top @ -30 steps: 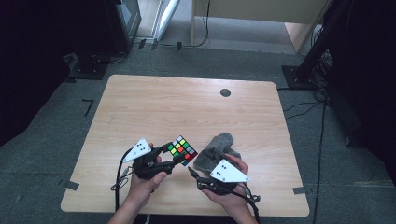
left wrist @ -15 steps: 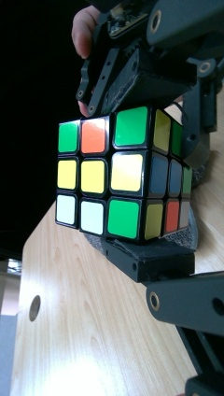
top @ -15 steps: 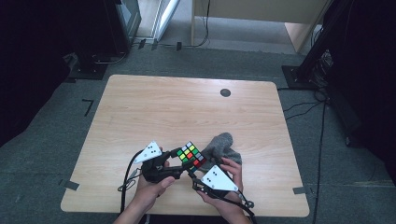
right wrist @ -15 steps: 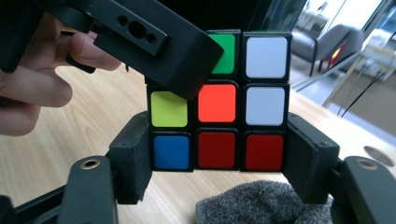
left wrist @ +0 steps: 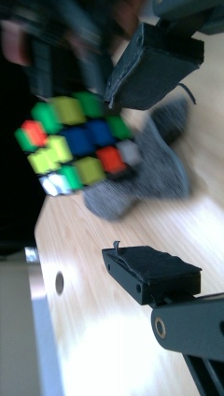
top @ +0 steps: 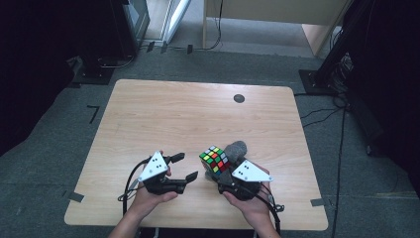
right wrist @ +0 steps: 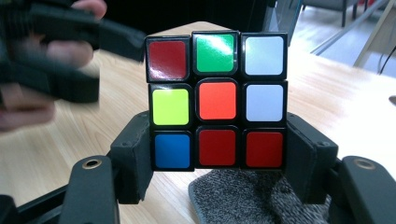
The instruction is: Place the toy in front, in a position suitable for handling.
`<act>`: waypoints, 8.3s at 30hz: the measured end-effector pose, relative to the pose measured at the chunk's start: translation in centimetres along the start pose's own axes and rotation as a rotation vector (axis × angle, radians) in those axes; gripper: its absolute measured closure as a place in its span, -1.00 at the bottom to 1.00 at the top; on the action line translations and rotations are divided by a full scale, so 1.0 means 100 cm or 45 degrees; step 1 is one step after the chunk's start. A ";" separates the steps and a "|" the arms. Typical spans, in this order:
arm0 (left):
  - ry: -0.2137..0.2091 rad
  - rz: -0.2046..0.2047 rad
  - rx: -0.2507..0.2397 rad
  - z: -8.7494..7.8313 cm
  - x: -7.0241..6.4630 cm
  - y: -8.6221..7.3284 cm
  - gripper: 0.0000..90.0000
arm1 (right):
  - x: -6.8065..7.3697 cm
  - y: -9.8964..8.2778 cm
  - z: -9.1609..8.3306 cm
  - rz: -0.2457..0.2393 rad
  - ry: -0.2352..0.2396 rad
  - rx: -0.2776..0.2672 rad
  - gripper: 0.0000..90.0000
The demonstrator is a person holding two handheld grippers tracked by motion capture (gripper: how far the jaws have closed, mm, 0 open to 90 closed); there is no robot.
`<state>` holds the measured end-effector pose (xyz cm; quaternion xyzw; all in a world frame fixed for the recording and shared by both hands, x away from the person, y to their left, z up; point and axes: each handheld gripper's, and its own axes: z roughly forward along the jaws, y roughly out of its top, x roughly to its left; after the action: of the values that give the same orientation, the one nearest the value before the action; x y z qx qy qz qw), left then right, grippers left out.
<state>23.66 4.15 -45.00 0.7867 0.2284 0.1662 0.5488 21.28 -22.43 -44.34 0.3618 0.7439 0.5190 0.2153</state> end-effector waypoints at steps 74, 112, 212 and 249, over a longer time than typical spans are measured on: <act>0.142 0.176 -0.040 0.000 -0.010 -0.006 -0.23 | -0.046 -0.054 0.042 0.124 -0.234 0.445 -0.24; 0.104 -0.025 -0.115 -0.011 0.004 0.003 -0.23 | -0.016 -0.056 0.050 0.060 -0.152 0.370 0.03; 0.257 -0.439 -0.218 0.014 -0.042 0.017 -0.23 | 0.049 -0.019 0.030 0.168 -0.147 -0.141 -0.24; 0.043 -0.281 -0.065 0.015 -0.031 0.025 -0.29 | 0.058 -0.026 0.022 0.003 -0.189 -0.240 -0.25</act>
<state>22.23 0.54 -43.18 0.7398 0.3183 0.1238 0.5797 18.25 -17.19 -47.19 0.3784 0.6733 0.5586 0.3022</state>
